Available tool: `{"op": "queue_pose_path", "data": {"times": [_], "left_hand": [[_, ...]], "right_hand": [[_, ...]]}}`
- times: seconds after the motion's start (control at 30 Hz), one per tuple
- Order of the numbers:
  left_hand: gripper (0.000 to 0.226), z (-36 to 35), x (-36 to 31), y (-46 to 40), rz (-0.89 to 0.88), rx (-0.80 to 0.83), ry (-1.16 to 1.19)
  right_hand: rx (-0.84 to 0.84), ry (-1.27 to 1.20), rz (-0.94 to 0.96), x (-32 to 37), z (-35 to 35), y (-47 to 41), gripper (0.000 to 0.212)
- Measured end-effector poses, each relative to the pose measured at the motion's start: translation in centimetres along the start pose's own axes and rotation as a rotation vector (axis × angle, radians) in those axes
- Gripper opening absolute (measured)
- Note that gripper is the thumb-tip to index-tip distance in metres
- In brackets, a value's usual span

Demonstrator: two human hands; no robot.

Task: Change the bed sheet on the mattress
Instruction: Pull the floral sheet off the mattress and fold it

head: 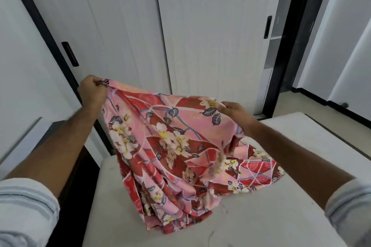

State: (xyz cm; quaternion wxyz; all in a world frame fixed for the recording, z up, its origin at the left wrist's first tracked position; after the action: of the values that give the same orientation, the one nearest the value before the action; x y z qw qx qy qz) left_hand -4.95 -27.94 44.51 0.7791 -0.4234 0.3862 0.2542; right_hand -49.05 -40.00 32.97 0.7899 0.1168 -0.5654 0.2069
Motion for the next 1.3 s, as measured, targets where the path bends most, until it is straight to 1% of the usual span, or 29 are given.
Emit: {"op": "queue_pose_path", "data": {"times": [0.03,0.1,0.13,0.17,0.2,0.23,0.27,0.3,0.37,0.4,0.43,0.47,0.53,0.63,0.7,0.77,0.87,0.93,0.97,1.03,1.13,1.3], "left_hand": [[0.028,-1.0,0.6,0.0,0.045,0.087,0.038],[0.031,-3.6,0.9,1.3,0.143,0.339,0.159],[0.032,-4.8,0.4,2.5,0.149,0.467,0.217],[0.031,-5.7,-0.6,4.0,0.132,0.578,0.264],[0.028,-6.5,-1.7,5.5,0.108,0.668,0.321],[0.027,-6.9,-2.8,6.9,0.086,0.733,0.375],[0.026,-7.2,-3.7,7.9,0.07,0.775,0.422],[0.024,-7.5,-4.5,8.7,0.06,0.797,0.448],[0.02,-8.0,-5.5,10.1,0.056,0.813,0.452],[0.019,-8.4,-5.8,10.8,0.059,0.822,0.46],[0.019,-8.6,-6.1,11.5,0.066,0.837,0.481],[0.019,-8.9,-6.2,12.2,0.075,0.858,0.507],[0.019,-9.2,-6.2,13.5,0.092,0.903,0.535],[0.025,-9.8,-5.7,15.0,0.078,0.955,0.492],[0.035,-10.4,-5.9,15.9,0.026,0.977,0.45],[0.045,-10.7,-6.4,16.4,-0.078,0.948,0.359],[0.044,-10.4,-7.4,16.9,-0.338,0.781,0.128],[0.041,-10.4,-8.0,17.7,-0.465,0.695,0.076],[0.041,-10.3,-8.2,17.9,-0.49,0.658,0.087],[0.042,-10.3,-8.3,17.8,-0.447,0.604,0.149],[0.037,-11.1,-8.1,17.3,-0.339,0.619,0.162],[0.008,-12.8,-7.6,17.5,-0.344,0.701,0.069]], "right_hand": [[0.063,-0.106,-0.001,0.8,-0.7,-0.1,0.051],[0.163,-0.256,-0.005,2.4,-1.8,-0.5,0.062],[0.217,-0.295,0.018,3.2,-2.3,-0.9,0.066],[0.28,-0.335,0.049,4.0,-2.7,-1.2,0.064],[0.332,-0.374,0.067,4.7,-3.0,-1.3,0.059],[0.346,-0.391,0.063,5.2,-3.2,-1.5,0.05],[0.307,-0.361,0.044,5.2,-3.4,-1.9,0.04],[0.221,-0.266,0.021,5.1,-3.4,-2.5,0.03],[-0.043,-0.068,-0.038,4.2,-3.2,-3.7,0.016],[-0.12,-0.054,-0.072,3.7,-3.4,-4.1,0.014],[-0.12,-0.089,-0.096,3.5,-4.1,-4.2,0.012],[-0.071,-0.106,-0.106,3.6,-5.1,-4.4,0.011],[0.079,-0.083,-0.119,4.2,-7.0,-4.2,0.023],[0.285,0.0,-0.098,5.6,-8.9,-3.9,0.037],[0.354,0.092,-0.03,6.7,-9.1,-3.8,0.04],[0.408,0.16,0.038,7.7,-9.0,-3.5,0.04],[0.421,0.245,0.102,8.3,-8.9,-3.4,0.038],[0.408,0.222,0.089,8.3,-8.7,-3.3,0.039],[0.412,0.2,0.078,8.4,-8.5,-3.2,0.04],[0.447,0.19,0.064,8.5,-8.2,-2.9,0.044],[0.501,0.243,0.076,8.4,-8.0,-2.3,0.05],[0.474,0.281,0.109,7.3,-7.7,-1.5,0.052]]}}
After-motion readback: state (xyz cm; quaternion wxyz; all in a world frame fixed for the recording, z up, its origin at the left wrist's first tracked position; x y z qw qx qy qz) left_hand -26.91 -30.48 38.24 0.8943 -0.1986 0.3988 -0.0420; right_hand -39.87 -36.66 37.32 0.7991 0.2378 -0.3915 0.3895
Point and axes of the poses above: each hand's wrist, its own y-axis away from the middle knuckle, its own z-axis out of the back of the hand, x = y × z, the point moved 8 cm from there along -y, towards the middle knuckle, and after that the axes turned 8 degrees about y, right-handed, at the moved point
